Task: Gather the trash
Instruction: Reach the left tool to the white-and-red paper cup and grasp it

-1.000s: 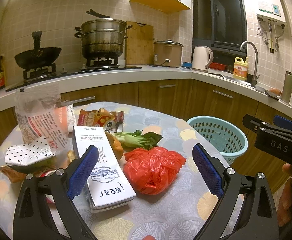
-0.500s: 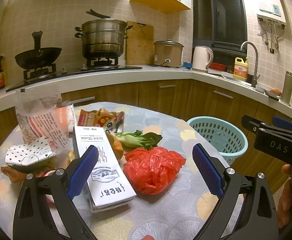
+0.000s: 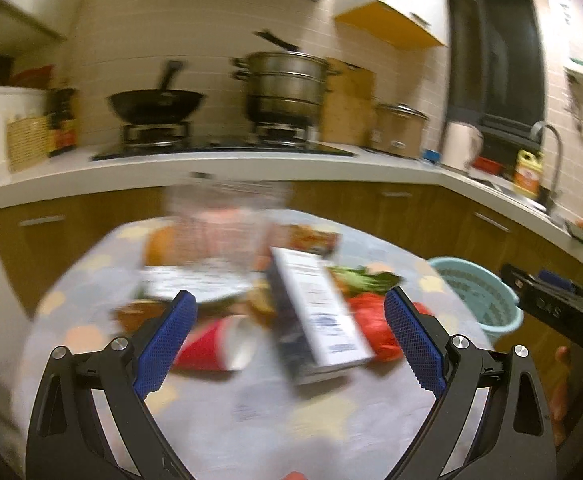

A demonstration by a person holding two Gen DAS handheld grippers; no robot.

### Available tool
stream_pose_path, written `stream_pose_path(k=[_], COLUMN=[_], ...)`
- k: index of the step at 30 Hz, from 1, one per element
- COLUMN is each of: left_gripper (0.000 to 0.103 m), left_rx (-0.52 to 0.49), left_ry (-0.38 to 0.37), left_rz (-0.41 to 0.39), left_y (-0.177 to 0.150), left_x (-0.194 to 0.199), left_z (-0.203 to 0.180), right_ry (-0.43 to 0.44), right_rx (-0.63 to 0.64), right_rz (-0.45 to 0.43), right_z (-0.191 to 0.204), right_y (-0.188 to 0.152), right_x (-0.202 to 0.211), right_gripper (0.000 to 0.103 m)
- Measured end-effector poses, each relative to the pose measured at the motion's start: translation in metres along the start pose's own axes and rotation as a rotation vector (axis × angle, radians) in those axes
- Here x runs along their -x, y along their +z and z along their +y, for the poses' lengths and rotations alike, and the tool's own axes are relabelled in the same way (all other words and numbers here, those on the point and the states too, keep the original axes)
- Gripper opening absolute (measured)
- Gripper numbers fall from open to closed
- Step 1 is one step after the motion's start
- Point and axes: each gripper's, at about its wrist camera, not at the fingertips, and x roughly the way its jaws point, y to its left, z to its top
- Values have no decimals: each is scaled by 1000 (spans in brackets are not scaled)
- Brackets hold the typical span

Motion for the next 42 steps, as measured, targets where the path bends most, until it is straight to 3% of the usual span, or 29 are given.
stream_pose_path(k=[8,13,18,23,28,30,32,36,42], left_gripper=[92,91,86,84,68,43,35,35,36], left_rx=[31,36,14,38,8,19,39,50,-43], left_ry=[108,47,-17,-71,-64,-69,-78,-102,-162], left_rz=[56,153,243,281,310,320,318,290,270], left_y=[8,3,0,2,-5,-7,-8,-6,0], left_x=[5,-19,-52,-72,-80,-81,-80,-74,-62], left_z=[83,117,125,130,121,123,127,129,112], right_ry=[47,52,50,45,45,46,49,54,50], right_rx=[50,68,90,108,119,126,130,138,129], right_rz=[14,31,42,48,58,60,64,69,82], right_z=[21,28,35,42,47,49,52,55,51], right_y=[-7,-9,-10,-12,-12,-12,-12,-14,-15], right_x=[0,-4,-7,-11,-16,-19,-21,-24,-29], right_gripper=[64,64,64,64,64,64,64,64,64])
